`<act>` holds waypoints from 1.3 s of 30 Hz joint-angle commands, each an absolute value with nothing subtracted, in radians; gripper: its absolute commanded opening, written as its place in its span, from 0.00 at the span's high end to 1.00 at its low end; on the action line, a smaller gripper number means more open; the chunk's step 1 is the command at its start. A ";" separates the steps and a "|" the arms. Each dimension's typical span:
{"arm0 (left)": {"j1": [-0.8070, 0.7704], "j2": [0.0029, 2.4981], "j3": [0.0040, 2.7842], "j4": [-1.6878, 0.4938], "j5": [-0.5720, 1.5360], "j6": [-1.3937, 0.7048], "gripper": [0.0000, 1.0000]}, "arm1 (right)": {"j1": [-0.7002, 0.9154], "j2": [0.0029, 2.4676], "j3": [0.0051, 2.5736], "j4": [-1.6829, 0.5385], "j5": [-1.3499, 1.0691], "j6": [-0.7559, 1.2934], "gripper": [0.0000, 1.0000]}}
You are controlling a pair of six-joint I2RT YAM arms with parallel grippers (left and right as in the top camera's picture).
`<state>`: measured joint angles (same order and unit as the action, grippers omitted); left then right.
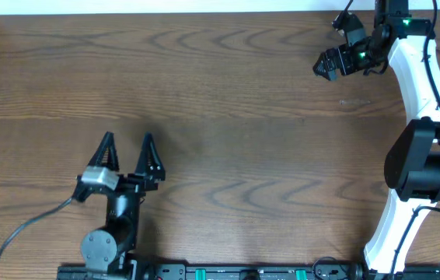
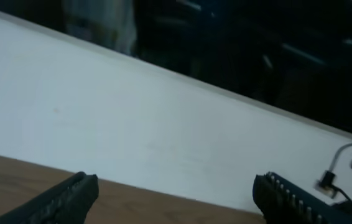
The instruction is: Untangle cables
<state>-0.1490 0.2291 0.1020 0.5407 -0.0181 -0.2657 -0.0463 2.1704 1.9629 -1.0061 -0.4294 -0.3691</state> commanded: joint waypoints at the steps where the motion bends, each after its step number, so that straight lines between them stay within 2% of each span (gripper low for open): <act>1: -0.113 0.150 0.047 0.551 -0.038 -0.264 0.16 | -0.045 2.141 1.975 -1.007 -0.435 -0.375 0.01; 9: -0.086 0.002 0.004 0.397 -0.038 -0.260 0.16 | -0.045 2.141 1.975 -1.007 -0.435 -0.375 0.01; 19: -0.083 0.001 0.004 -0.071 -0.102 -0.244 0.16 | -0.045 2.141 1.975 -1.007 -0.435 -0.375 0.01; 24: -0.084 0.002 0.004 -0.070 -0.065 -0.130 0.15 | -0.045 2.141 1.975 -1.007 -0.435 -0.374 0.01; 39: -0.083 0.004 0.004 -0.070 -0.064 -0.131 0.15 | -0.045 2.141 1.975 -1.007 -0.435 -0.374 0.01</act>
